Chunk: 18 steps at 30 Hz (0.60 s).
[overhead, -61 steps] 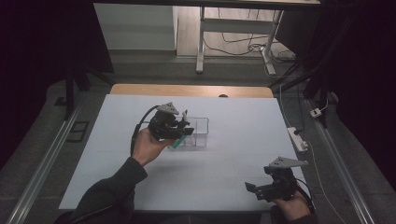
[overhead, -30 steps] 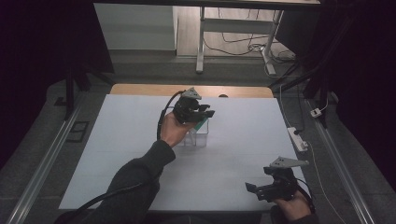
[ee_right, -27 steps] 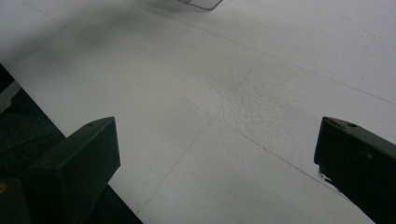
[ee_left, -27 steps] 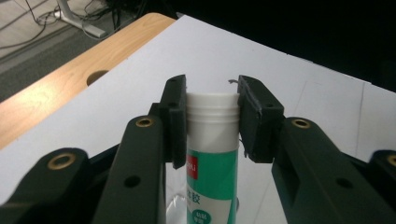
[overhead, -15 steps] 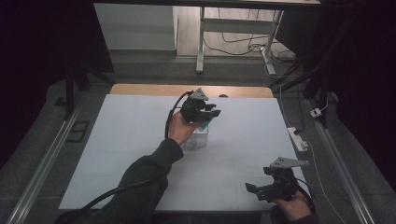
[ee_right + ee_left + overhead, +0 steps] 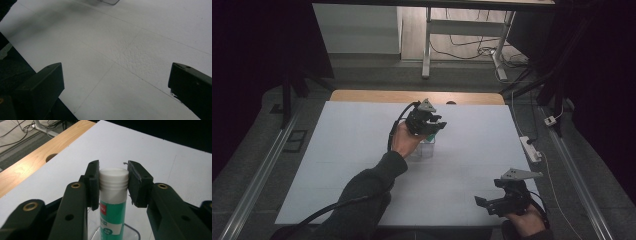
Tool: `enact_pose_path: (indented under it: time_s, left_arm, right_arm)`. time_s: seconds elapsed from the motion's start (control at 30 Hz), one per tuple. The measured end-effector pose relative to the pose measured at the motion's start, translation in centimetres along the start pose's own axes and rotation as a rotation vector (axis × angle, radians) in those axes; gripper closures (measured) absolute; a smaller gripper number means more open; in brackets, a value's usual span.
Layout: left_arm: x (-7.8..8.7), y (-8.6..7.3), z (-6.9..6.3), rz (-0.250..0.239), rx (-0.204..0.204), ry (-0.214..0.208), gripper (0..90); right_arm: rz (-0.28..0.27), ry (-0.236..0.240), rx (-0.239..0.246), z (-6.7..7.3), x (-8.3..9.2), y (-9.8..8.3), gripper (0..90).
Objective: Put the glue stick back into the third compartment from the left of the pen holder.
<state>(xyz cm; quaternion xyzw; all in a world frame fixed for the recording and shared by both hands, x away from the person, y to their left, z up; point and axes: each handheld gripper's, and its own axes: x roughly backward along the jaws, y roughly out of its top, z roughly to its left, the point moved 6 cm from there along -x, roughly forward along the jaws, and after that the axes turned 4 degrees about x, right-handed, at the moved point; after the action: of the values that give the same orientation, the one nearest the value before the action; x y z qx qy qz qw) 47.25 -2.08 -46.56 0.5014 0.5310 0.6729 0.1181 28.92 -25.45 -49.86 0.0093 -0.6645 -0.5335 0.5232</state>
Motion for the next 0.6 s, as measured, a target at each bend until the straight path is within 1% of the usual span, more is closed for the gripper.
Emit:
enact_pose_path:
  time_s: [0.23, 0.3, 0.33, 0.4, 0.5, 0.53, 0.6]
  left_arm:
    - [1.4, 0.3, -0.2, -0.016, 0.04, -0.022, 50.2]
    - [1.9, 0.2, -0.4, -0.007, 0.052, -0.025, 44.6]
    - [2.1, 0.1, -0.4, 0.006, 0.061, -0.021, 42.0]
    - [2.5, -0.2, -0.5, 0.025, 0.079, -0.029, 37.8]
    - [3.0, -0.7, -0.7, 0.029, 0.088, -0.042, 30.6]
    - [3.3, -0.8, -0.8, 0.03, 0.088, -0.05, 27.9]
    - [3.8, -1.1, -1.0, 0.037, 0.08, -0.048, 23.7]
  right_arm:
    - [0.001, -0.002, 0.0, 0.0, 0.0, 0.0, 0.0]
    - [0.0, -0.003, 0.001, 0.0, 0.0, 0.0, 0.0]
    - [0.0, -0.003, 0.0, 0.0, 0.0, 0.0, 0.0]
    - [0.001, -0.003, 0.0, 0.0, 0.0, 0.0, 0.0]
    - [0.001, -0.002, -0.001, 0.0, 0.0, 0.0, 0.0]
    - [0.001, -0.002, -0.002, 0.0, 0.0, 0.0, 0.0]
    - [0.002, -0.004, -0.003, 0.0, 0.0, 0.0, 0.0]
